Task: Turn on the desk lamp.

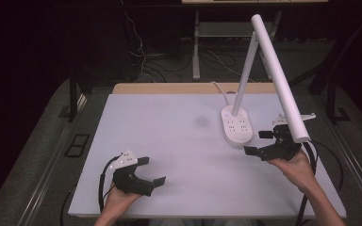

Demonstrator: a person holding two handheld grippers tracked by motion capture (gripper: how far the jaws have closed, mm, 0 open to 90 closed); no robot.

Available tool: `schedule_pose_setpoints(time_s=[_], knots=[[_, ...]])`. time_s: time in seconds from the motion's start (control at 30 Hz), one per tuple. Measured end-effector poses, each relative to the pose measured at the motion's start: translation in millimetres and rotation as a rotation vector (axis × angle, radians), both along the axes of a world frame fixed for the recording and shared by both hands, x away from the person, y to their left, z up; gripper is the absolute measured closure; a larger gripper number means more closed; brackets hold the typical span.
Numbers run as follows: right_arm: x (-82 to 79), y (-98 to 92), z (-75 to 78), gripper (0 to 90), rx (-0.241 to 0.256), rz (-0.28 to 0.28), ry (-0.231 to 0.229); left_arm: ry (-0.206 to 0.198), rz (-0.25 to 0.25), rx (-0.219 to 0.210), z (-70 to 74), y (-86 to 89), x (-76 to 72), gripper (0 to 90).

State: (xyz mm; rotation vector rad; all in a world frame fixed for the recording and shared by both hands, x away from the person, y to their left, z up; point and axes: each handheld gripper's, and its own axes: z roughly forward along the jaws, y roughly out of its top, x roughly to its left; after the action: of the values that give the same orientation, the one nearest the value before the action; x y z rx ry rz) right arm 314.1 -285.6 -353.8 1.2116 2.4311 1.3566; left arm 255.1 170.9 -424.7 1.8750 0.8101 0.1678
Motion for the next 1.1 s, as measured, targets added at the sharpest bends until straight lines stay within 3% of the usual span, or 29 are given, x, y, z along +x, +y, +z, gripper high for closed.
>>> schedule_pose_setpoints(time_s=[0.43, 1.1], knots=[[23.1, 1.8, 7.2, 0.9, -0.033, -0.005, 0.004, 0.006, -0.005, 0.020, -0.8, -0.9, -0.4, 0.0], [56.4, 4.9, 12.0, 0.9, -0.071, -0.014, 0.012, 0.006, -0.003, 0.015, -0.1, 0.1, -1.7, 0.0]])
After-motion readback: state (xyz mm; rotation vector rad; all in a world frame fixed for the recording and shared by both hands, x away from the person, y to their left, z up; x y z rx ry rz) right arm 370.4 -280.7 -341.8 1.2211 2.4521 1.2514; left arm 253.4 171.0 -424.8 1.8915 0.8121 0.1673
